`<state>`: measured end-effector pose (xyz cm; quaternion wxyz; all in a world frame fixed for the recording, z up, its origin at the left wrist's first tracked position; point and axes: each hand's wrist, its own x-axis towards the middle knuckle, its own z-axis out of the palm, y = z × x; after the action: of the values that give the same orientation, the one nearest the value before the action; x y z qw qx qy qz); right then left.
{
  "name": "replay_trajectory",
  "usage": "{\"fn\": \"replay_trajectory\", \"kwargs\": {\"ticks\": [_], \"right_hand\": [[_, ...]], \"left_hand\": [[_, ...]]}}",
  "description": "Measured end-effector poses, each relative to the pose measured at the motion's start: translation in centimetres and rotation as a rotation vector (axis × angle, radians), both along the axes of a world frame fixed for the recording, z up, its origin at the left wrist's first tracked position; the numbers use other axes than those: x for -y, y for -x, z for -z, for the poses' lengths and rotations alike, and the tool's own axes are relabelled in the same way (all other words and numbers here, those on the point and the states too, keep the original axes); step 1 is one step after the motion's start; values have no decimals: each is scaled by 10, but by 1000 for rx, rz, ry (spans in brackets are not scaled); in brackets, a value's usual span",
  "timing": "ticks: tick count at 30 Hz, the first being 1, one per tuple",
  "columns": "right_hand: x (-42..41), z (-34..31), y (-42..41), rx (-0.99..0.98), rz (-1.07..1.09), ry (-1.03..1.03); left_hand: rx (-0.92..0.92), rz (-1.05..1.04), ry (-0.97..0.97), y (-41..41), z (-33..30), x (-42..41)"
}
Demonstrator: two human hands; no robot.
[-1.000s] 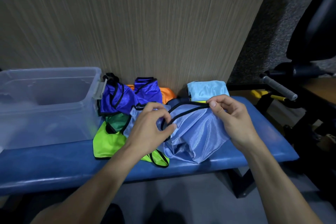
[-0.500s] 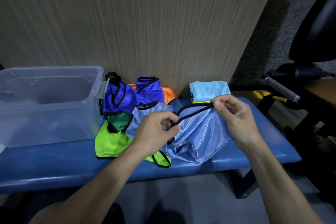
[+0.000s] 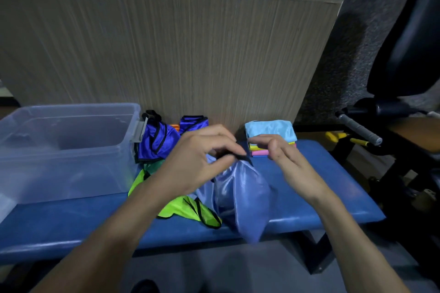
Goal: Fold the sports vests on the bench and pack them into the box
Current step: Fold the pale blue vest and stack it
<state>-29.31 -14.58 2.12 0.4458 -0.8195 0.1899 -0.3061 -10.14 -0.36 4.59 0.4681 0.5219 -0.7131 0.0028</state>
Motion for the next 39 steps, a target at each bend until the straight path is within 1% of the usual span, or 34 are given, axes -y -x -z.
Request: {"fn": "replay_trajectory", "kwargs": {"ticks": [2,4,7,10,16,19,21,23,24,26,29,31,33,35,37,39], "right_hand": [[-11,-23,-5,21,-185,-118],[-20,-46,-8,29,-320,-206],[-29,-82,-7,87,-387,-308],[-31,-112,4,135,-394,-316],[-33,-152,24,188,-307,-286],[-26,-175,33,216,-230,-204],[-19,-193,40,204,-131,-95],[-10,-209,49,142,-48,27],[-6,-214,53,115,-16,78],[2,-220,59,65,38,166],[12,-215,62,10,77,236],[16,-208,61,-12,71,233],[20,-198,60,11,32,165],[25,-188,57,31,-25,85],[28,-177,52,27,-86,19],[31,-164,47,8,-108,7]], "left_hand": [[28,55,-27,0,-34,2],[59,97,-44,2,-75,1],[141,106,-6,7,-138,-6],[201,-13,105,4,-194,-18],[153,-337,309,-20,-267,-44],[84,-441,396,-31,-291,-59],[20,-434,447,-36,-303,-73],[-24,-368,427,-41,-310,-85],[-31,-343,373,-44,-311,-90],[-52,-297,190,-51,-304,-96],[-118,-151,-61,-64,-280,-99],[-215,-81,-141,-73,-261,-98],[-337,-84,-124,-84,-243,-93],[-448,-129,-59,-95,-228,-87],[-490,-219,20,-107,-217,-81],[-505,-311,82,-117,-209,-77]]}}
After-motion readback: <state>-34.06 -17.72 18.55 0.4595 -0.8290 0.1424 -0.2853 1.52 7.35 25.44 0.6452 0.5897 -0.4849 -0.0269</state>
